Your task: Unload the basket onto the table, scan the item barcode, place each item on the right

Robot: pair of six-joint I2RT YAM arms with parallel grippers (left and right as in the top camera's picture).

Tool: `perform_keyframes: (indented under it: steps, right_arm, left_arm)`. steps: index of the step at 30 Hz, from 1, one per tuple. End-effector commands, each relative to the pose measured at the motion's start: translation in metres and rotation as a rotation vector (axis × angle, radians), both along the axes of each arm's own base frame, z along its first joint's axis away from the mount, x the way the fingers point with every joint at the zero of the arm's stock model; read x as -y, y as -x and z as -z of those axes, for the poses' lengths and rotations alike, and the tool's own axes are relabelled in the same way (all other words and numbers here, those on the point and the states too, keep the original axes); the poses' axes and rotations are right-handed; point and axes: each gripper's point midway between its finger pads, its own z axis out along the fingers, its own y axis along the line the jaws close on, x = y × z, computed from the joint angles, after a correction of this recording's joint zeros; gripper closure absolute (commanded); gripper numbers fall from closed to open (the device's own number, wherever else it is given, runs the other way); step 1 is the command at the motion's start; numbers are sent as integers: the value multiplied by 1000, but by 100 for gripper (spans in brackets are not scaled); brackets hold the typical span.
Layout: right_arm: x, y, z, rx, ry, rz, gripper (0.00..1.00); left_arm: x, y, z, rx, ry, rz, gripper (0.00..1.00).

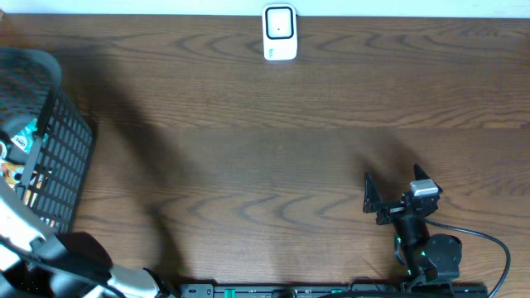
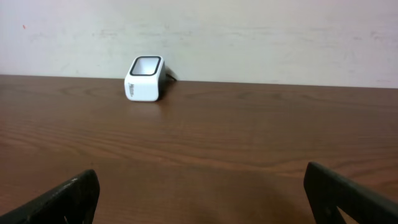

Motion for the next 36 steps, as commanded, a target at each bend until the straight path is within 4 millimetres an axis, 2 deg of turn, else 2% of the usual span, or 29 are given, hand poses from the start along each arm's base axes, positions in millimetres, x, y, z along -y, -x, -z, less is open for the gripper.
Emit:
perform_keyframes:
  steps: [1, 8, 17, 20, 25, 30, 36]
  right_arm:
    - [-1, 0, 0, 2, 14, -4, 1]
    - [-1, 0, 0, 2, 14, -4, 1]
    - [-1, 0, 0, 2, 14, -4, 1]
    - [-1, 0, 0, 2, 14, -4, 1]
    - [-1, 0, 0, 2, 14, -4, 1]
    - [-1, 0, 0, 2, 14, -4, 1]
    - [-1, 0, 0, 2, 14, -4, 1]
  left_arm:
    - [-2, -7, 29, -19, 90, 17, 2]
    - [6, -11, 54, -44, 181, 46, 2]
    - [15, 31, 129, -195, 323, -1, 2]
    - [14, 40, 144, -199, 339, -34, 2]
    - [16, 45, 154, -203, 355, -45, 2]
    - [28, 27, 160, -111, 436, -3, 2]
    - [24, 25, 165, -187, 436, 139, 1]
